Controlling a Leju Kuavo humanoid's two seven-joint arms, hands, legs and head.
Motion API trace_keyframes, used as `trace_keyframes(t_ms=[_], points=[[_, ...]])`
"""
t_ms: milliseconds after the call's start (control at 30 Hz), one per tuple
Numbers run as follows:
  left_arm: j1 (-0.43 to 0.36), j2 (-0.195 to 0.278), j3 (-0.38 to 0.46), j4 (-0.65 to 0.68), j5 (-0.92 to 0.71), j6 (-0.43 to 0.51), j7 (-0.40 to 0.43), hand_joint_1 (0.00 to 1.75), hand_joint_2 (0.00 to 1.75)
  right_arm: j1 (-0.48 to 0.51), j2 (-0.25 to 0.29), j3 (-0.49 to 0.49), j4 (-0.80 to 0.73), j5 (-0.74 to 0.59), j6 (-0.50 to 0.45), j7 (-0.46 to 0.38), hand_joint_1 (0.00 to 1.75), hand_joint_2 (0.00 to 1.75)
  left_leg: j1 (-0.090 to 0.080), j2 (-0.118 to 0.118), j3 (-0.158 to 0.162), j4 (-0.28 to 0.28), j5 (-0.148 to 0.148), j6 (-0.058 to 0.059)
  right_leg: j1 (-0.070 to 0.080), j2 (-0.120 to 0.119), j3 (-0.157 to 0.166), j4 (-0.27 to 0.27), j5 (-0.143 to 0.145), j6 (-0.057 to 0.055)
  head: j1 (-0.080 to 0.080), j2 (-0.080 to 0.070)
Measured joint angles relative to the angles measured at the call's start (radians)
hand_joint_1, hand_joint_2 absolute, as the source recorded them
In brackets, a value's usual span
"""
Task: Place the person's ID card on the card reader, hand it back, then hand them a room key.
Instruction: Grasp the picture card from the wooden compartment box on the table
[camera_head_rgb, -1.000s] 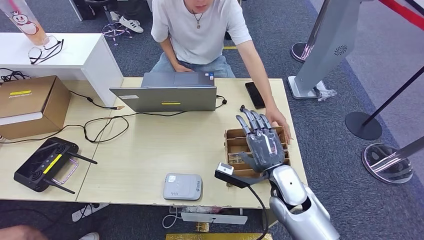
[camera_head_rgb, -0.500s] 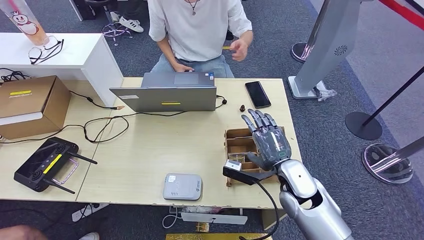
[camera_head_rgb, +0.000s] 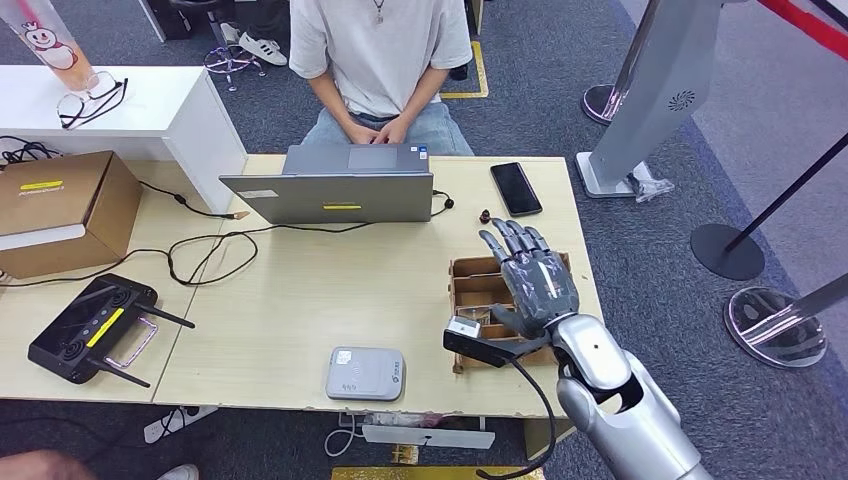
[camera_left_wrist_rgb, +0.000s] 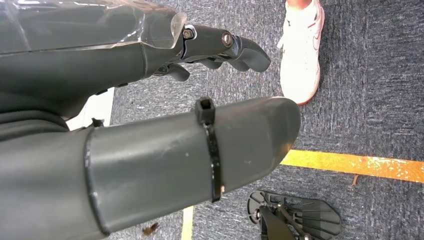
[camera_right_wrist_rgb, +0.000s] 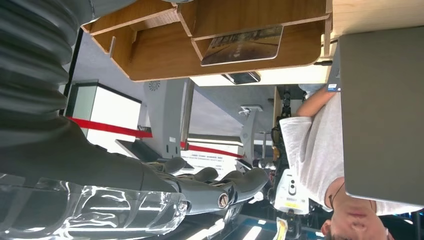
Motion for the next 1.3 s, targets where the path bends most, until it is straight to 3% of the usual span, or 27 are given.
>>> trace_keyframes(t_ms=[167, 300, 433, 633, 1300], points=[[0.000, 0.000, 0.000, 0.000, -0.001, -0.001, 0.000, 0.00, 0.00, -0.009, 0.000, 0.010, 0.011, 0.000, 0.002, 0.004, 0.00, 1.75, 0.000, 0.000, 0.000, 0.000, 0.000, 0.000, 0.000, 0.000, 0.000, 0.000, 0.000, 0.000, 0.000, 0.000], [0.000, 0.000, 0.000, 0.000, -0.001, -0.002, 0.000, 0.00, 0.00, -0.017, 0.000, 0.020, 0.024, -0.001, 0.003, 0.007, 0.18, 1.75, 0.000, 0.000, 0.000, 0.000, 0.000, 0.000, 0.000, 0.000, 0.000, 0.000, 0.000, 0.000, 0.000, 0.000], [-0.001, 0.000, 0.000, 0.000, -0.001, -0.002, 0.000, 0.00, 0.00, -0.020, 0.000, 0.026, 0.030, -0.001, 0.003, 0.007, 0.61, 1.75, 0.000, 0.000, 0.000, 0.000, 0.000, 0.000, 0.000, 0.000, 0.000, 0.000, 0.000, 0.000, 0.000, 0.000], [-0.001, 0.000, 0.000, 0.000, -0.001, -0.002, 0.001, 0.00, 0.00, -0.028, 0.000, 0.033, 0.036, -0.001, 0.004, 0.007, 1.10, 1.75, 0.000, 0.000, 0.000, 0.000, 0.000, 0.000, 0.000, 0.000, 0.000, 0.000, 0.000, 0.000, 0.000, 0.000], [-0.001, 0.000, 0.000, 0.000, -0.001, -0.003, 0.009, 0.00, 0.00, -0.045, 0.000, 0.058, 0.079, -0.001, 0.005, 0.015, 0.74, 1.75, 0.000, 0.000, 0.000, 0.000, 0.000, 0.000, 0.000, 0.000, 0.000, 0.000, 0.000, 0.000, 0.000, 0.000]])
